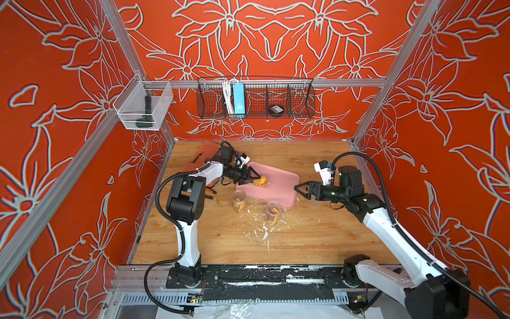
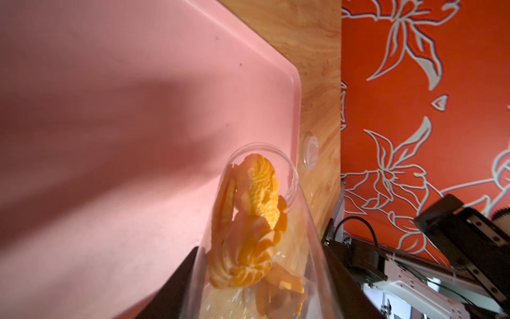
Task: Pour the cookies out of the jar
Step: Pour the cookies in the jar onto the tray.
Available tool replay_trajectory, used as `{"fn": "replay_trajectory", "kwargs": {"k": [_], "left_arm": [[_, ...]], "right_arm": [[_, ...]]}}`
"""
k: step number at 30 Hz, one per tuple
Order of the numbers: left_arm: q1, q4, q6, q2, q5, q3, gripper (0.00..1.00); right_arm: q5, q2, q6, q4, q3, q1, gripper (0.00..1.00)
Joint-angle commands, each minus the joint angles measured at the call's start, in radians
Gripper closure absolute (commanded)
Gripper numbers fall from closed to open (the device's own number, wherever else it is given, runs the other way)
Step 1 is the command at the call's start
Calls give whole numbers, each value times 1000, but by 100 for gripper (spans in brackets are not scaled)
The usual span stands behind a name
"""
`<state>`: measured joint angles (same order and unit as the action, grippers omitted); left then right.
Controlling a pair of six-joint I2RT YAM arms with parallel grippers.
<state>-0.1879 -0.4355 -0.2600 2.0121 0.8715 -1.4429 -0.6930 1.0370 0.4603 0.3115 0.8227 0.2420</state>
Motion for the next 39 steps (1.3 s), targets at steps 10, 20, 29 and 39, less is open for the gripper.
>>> {"fn": "replay_trajectory", "kwargs": {"k": [10,20,29,39], "left_arm": [[-4,79,-37,-33,164,27,63],[-10,77,-16,-51,61,38,63],[-15,2,36,-44,-15,0,63],[-11,-45,65,-20,5,-5,63]], "right_arm": [[7,-16,-8,20,0,3,1],[10,-14,-6,14,-14,3,1],[8,-14,-8,14,-14,2,1],[13,-15,-15,15,-18,3,1]]}}
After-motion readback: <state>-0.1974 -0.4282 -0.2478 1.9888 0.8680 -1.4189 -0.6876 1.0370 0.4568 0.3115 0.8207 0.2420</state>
